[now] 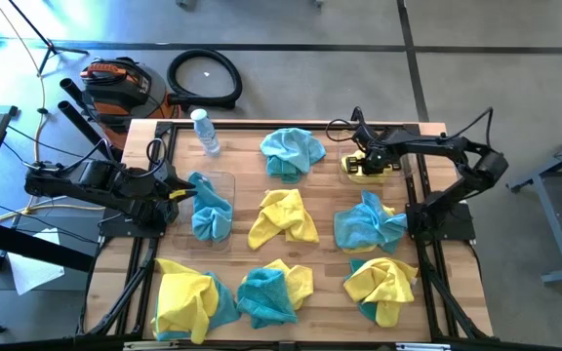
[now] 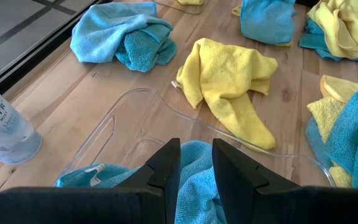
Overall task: Sort microfiber towel by color & place in baskets
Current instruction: Put the yellow microfiber cloth into the right transparent bin
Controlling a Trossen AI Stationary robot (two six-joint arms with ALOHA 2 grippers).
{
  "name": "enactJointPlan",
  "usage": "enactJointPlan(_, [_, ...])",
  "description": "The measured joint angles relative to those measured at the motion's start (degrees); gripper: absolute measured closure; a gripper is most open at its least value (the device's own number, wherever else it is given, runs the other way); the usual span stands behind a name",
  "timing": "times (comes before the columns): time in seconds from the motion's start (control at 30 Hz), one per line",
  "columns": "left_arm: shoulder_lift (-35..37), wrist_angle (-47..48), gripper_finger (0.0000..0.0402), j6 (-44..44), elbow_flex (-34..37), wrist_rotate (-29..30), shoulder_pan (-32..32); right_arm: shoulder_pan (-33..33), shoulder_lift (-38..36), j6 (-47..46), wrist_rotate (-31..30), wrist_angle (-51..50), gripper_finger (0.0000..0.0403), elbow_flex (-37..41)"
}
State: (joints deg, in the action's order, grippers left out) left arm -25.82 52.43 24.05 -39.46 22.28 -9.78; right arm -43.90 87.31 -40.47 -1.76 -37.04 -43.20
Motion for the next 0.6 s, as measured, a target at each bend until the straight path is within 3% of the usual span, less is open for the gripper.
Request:
enactJointPlan(0.37, [0.0, 0.0, 0.0319, 0.0, 0.0, 0.0, 0.0, -0.3, -1.9, 0.5, 1.9, 0.2, 0.0398, 0.3])
enactJointPlan(0.6, [0.0, 0.0, 0.0319, -0.1, 0.0, 0.0, 0.0, -1.7, -5.7, 0.0, 2.1, -0.2, 0.0327, 0.3])
